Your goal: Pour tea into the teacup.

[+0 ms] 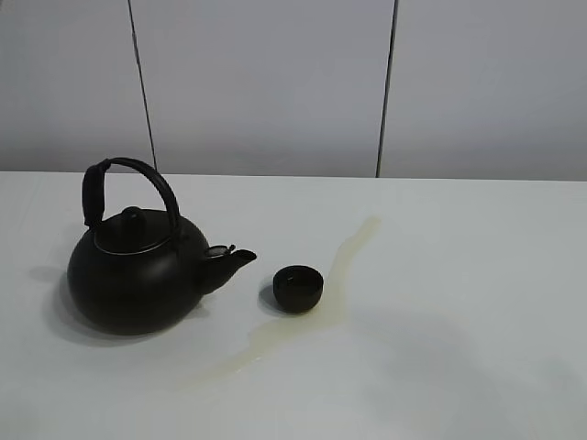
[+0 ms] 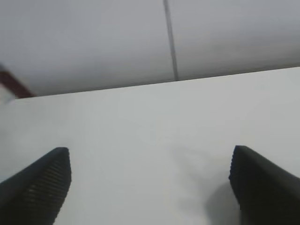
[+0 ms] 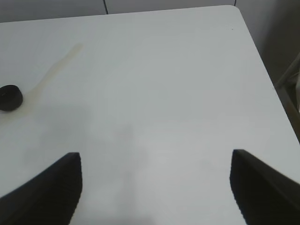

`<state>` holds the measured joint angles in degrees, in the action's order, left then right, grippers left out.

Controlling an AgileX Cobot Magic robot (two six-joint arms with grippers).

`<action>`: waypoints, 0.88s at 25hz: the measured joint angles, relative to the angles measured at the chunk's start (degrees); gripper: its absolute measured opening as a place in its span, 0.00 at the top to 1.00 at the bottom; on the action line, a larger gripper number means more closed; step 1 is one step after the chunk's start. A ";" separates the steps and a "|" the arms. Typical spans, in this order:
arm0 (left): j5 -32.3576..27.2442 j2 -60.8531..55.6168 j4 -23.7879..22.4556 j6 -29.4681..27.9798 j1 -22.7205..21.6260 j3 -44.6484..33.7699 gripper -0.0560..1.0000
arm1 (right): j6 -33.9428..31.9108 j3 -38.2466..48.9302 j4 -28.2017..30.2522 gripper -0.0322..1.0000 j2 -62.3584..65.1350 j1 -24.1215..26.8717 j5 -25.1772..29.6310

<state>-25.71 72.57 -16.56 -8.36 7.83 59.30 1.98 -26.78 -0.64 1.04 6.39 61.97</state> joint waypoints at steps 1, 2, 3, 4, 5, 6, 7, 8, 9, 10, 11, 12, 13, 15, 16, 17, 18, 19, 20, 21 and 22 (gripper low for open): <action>-1.58 -1.28 0.89 1.08 -2.60 0.00 0.32 | 0.00 0.00 0.00 0.40 0.00 0.00 0.00; -2.48 -3.07 2.02 2.21 -5.69 -0.39 0.32 | 0.00 0.00 0.00 0.40 0.00 0.00 0.00; -3.20 -5.20 3.19 3.29 -8.57 -1.17 0.32 | 0.00 0.00 0.00 0.40 0.00 0.00 0.00; -3.73 -7.74 4.83 4.80 -11.01 -2.10 0.32 | 0.00 0.00 0.00 0.40 0.00 0.00 0.00; -4.18 -10.15 6.60 6.33 -12.68 -3.46 0.32 | 0.00 0.00 0.00 0.40 0.00 0.00 0.00; -4.40 -13.37 8.51 7.55 -14.26 -5.05 0.32 | 0.00 0.00 0.00 0.40 0.00 0.00 0.00; -4.44 -16.87 10.24 8.80 -15.42 -6.50 0.32 | 0.00 0.00 0.00 0.40 0.00 0.00 0.00; -4.44 -19.99 12.41 9.76 -16.09 -8.39 0.32 | 0.00 0.00 0.00 0.40 0.00 0.00 0.00; -4.44 -23.91 14.44 10.67 -16.62 -10.43 0.32 | 0.00 0.00 0.00 0.40 0.00 0.00 0.00; -4.44 -27.95 15.85 11.58 -16.76 -12.64 0.32 | 0.00 0.00 0.00 0.40 0.00 0.00 0.00; -4.51 -32.16 17.24 12.64 -16.90 -14.61 0.32 | 0.00 0.00 0.00 0.40 0.00 0.00 0.00; -4.72 -35.77 18.23 13.51 -16.90 -17.03 0.32 | 0.00 0.00 0.00 0.40 0.00 0.00 0.00; -5.22 -40.16 18.76 13.87 -16.95 -19.31 0.32 | 0.00 0.00 0.00 0.40 0.00 0.00 0.00; -8.09 -47.86 19.19 14.18 -17.01 -22.68 0.32 | 0.00 0.00 0.00 0.40 0.00 0.00 0.00; -10.55 -51.65 19.25 14.11 -17.05 -23.96 0.32 | 0.00 0.00 0.00 0.40 0.00 0.00 0.00; -13.00 -55.04 19.25 14.07 -17.08 -24.83 0.32 | 0.00 0.00 0.00 0.40 0.00 0.00 0.00; -16.09 -58.05 19.19 13.91 -17.08 -25.27 0.32 | 0.00 0.00 0.00 0.40 0.00 0.00 -0.08; -19.04 -60.24 19.12 13.52 -17.08 -25.62 0.32 | 0.00 0.00 0.00 0.40 0.00 0.00 -0.08; -21.18 -62.48 18.81 12.75 -17.08 -25.89 0.32 | 0.00 0.00 0.00 0.40 0.00 0.00 -0.02; -23.41 -64.25 18.46 11.93 -17.08 -26.26 0.32 | 0.00 0.00 0.00 0.40 0.00 0.00 -0.02; -25.43 -65.66 17.90 10.70 -17.08 -26.71 0.32 | 0.00 0.00 0.00 0.40 0.00 0.00 -0.02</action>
<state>-51.14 6.91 1.35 2.34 -9.25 32.59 1.98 -26.78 -0.64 1.04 6.39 61.95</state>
